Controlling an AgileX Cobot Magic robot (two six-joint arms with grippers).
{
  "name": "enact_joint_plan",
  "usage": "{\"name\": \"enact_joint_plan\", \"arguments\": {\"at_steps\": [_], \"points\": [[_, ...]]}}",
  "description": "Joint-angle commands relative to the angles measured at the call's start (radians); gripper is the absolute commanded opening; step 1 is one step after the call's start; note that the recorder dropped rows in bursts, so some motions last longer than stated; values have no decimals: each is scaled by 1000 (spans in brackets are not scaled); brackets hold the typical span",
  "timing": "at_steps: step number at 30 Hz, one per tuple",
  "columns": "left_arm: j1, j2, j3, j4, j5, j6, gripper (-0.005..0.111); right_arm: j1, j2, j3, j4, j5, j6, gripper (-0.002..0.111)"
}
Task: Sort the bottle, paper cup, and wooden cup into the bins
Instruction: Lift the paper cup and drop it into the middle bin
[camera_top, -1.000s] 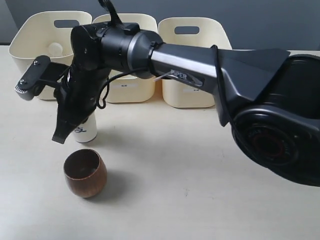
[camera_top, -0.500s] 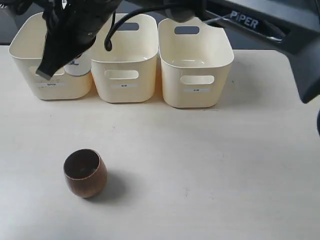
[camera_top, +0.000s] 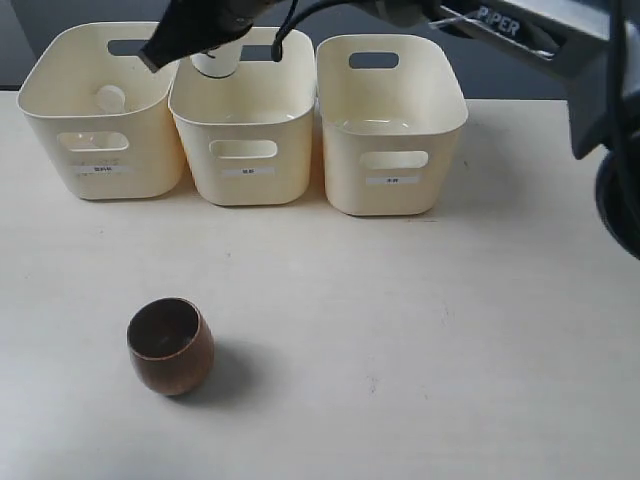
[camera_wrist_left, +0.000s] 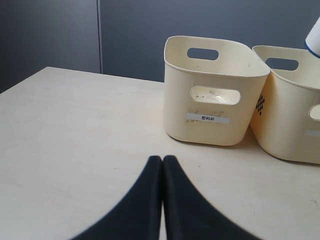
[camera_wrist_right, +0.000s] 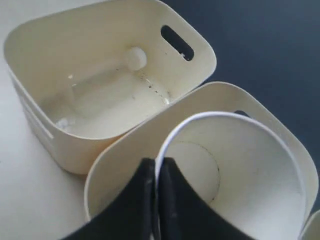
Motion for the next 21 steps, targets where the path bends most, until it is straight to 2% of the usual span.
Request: {"name": "enact_joint_plan", "arguments": {"at_steps": [1, 10, 21], "points": [[-3, -5, -4, 1, -7, -1, 0, -25, 82, -70, -8, -11, 9, 1], [-3, -5, -4, 1, -7, -1, 0, -44, 223, -203, -10, 84, 9, 1], [-3, -5, -4, 1, -7, -1, 0, -44, 279, -210, -28, 111, 9, 1]]}}
